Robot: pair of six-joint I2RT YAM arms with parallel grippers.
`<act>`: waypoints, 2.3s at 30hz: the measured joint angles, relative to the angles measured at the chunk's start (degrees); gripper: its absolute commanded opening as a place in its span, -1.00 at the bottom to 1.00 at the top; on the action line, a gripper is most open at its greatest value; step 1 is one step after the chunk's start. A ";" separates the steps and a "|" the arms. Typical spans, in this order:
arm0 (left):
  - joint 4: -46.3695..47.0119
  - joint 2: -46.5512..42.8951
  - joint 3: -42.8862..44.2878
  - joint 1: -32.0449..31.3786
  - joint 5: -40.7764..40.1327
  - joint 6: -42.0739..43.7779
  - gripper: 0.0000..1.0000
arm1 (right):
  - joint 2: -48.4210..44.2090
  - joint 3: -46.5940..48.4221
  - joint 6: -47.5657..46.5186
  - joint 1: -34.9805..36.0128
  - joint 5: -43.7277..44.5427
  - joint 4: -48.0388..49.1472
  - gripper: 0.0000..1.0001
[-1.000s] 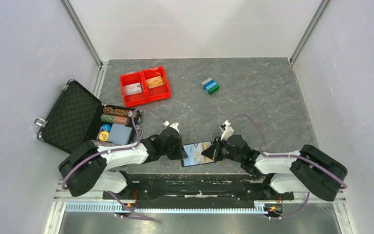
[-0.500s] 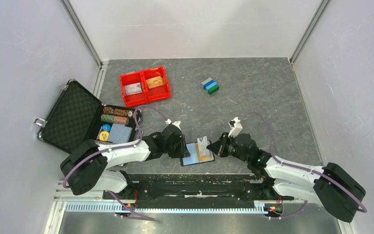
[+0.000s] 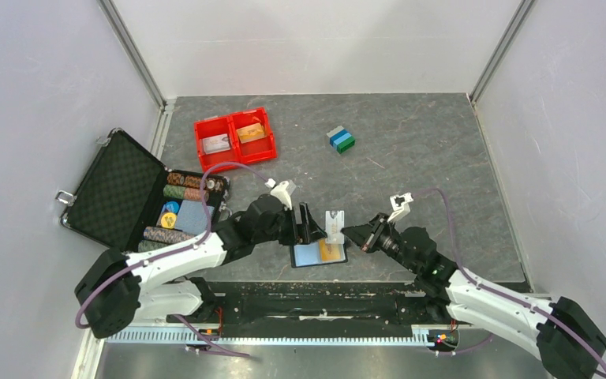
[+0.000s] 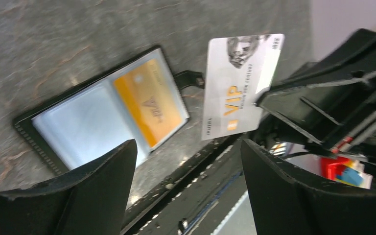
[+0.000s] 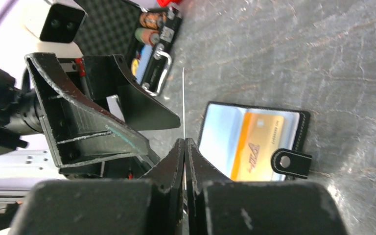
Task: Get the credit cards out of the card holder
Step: Remove the credit card from the card holder.
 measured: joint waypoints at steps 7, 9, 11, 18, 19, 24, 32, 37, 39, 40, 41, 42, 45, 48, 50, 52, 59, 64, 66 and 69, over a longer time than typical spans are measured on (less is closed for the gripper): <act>11.10 -2.51 -4.31 0.00 3.72 -3.19 0.71 | -3.41 -1.70 2.62 -0.04 0.24 4.48 -1.00; 13.77 -2.49 -5.42 0.00 4.70 -4.11 0.68 | -3.54 -2.78 3.74 -0.04 -0.55 6.60 -1.00; 16.17 -2.49 -6.27 0.00 5.84 -4.87 0.59 | -3.52 -3.69 4.74 -0.04 -1.31 8.26 -1.00; 24.70 -1.95 -7.82 0.00 9.11 -7.02 -0.12 | -2.78 -5.60 7.74 -0.04 -4.28 14.78 -1.00; 25.92 -1.92 -8.17 0.00 9.46 -7.63 -0.27 | -2.62 -5.60 7.93 -0.04 -4.72 15.52 -1.00; 29.33 -1.90 -9.38 0.02 10.82 -9.05 -0.95 | -2.16 -5.60 7.74 -0.17 -5.97 17.55 -0.70; 29.18 -4.55 -10.60 -0.11 12.98 -8.35 -0.95 | -4.26 -2.14 -4.37 -0.68 -9.42 5.29 -0.14; 25.16 -7.43 -10.64 -0.11 15.45 -5.60 -0.96 | -5.38 5.75 -15.04 -1.68 -12.74 -5.53 -0.01; 23.50 -8.46 -10.62 -0.11 16.96 -4.31 -0.96 | -5.51 8.55 -18.69 -2.51 -14.58 -8.90 0.06; 22.56 -8.87 -10.60 -0.11 17.81 -3.65 -0.95 | -5.44 9.68 -20.11 -2.89 -15.56 -10.29 0.10; 21.66 -9.18 -10.58 -0.11 18.58 -3.02 -0.95 | -5.27 10.82 -21.51 -3.21 -16.59 -11.56 0.13; 20.41 -9.42 -10.47 -0.11 19.54 -2.29 -0.95 | -5.01 11.91 -22.84 -3.52 -17.75 -12.70 0.16; 16.02 -9.51 -9.38 -0.11 22.10 0.28 -0.95 | -3.45 14.75 -26.18 -4.35 -21.46 -15.43 0.20; 11.52 -9.51 -7.48 -0.11 24.52 2.93 -0.95 | -1.46 16.46 -28.57 -5.14 -26.49 -16.90 0.21; 9.57 -9.49 -6.27 -0.11 25.83 4.44 -0.95 | -0.07 17.03 -29.57 -5.49 -29.68 -17.57 0.19; 8.55 -9.44 -5.29 -0.11 26.97 5.60 -0.95 | 1.01 17.18 -30.25 -5.68 -32.35 -18.05 0.18; 7.26 -7.91 -4.76 -0.11 29.18 7.13 -0.90 | 4.85 17.22 -31.58 -5.88 -39.19 -17.88 -0.72; 4.68 -7.76 -4.22 0.02 27.43 7.63 0.11 | 5.31 17.20 -29.94 -6.29 -41.03 -15.67 -1.00; 3.72 -7.87 -3.61 0.55 25.73 7.45 0.28 | 4.92 17.00 -28.06 -6.19 -40.74 -13.68 -1.00; 3.72 -9.33 -3.41 1.81 23.45 7.17 0.45 | 3.63 15.80 -24.48 -6.34 -38.14 -9.62 -1.00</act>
